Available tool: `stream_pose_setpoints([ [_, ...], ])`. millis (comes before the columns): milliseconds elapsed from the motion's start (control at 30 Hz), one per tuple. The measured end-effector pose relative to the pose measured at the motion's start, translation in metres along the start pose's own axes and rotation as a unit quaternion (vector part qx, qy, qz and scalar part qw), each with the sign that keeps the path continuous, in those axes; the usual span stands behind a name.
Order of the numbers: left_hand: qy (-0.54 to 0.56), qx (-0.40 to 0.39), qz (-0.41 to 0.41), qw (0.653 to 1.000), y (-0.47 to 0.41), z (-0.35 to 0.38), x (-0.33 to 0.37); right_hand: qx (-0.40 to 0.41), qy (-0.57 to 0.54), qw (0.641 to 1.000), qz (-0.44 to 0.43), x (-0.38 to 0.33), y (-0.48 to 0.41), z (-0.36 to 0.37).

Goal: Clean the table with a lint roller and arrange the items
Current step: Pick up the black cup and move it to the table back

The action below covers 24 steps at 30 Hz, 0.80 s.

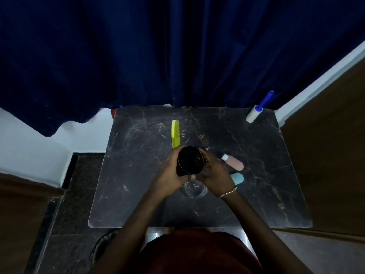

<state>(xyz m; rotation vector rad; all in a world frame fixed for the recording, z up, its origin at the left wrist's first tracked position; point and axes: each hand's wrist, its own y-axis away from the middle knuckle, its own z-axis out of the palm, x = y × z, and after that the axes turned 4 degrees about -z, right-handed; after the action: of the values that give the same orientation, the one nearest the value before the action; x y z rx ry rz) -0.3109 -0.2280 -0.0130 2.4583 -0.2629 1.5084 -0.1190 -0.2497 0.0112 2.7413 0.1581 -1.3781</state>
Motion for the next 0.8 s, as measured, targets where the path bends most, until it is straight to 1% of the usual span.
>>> stream_pose_setpoints([
  [167,-0.009,-0.014,0.028,0.999,0.004,0.008,0.019,0.018,-0.015,1.000,-0.002,-0.002,0.019,-0.021],
  [233,-0.006,-0.016,0.029,0.999,0.007,0.009,0.025,0.018,-0.012,1.000,-0.007,-0.004,0.025,-0.028],
  [500,0.004,0.005,0.024,1.000,0.021,0.010,0.054,0.004,-0.063,0.998,0.008,-0.018,0.036,-0.058],
  [633,0.025,0.014,0.021,0.999,0.028,0.004,0.069,0.002,-0.076,0.997,-0.019,-0.033,0.038,-0.076],
  [800,0.018,0.056,0.026,0.998,0.044,-0.017,0.099,-0.007,-0.075,0.994,-0.078,-0.061,0.033,-0.098],
])
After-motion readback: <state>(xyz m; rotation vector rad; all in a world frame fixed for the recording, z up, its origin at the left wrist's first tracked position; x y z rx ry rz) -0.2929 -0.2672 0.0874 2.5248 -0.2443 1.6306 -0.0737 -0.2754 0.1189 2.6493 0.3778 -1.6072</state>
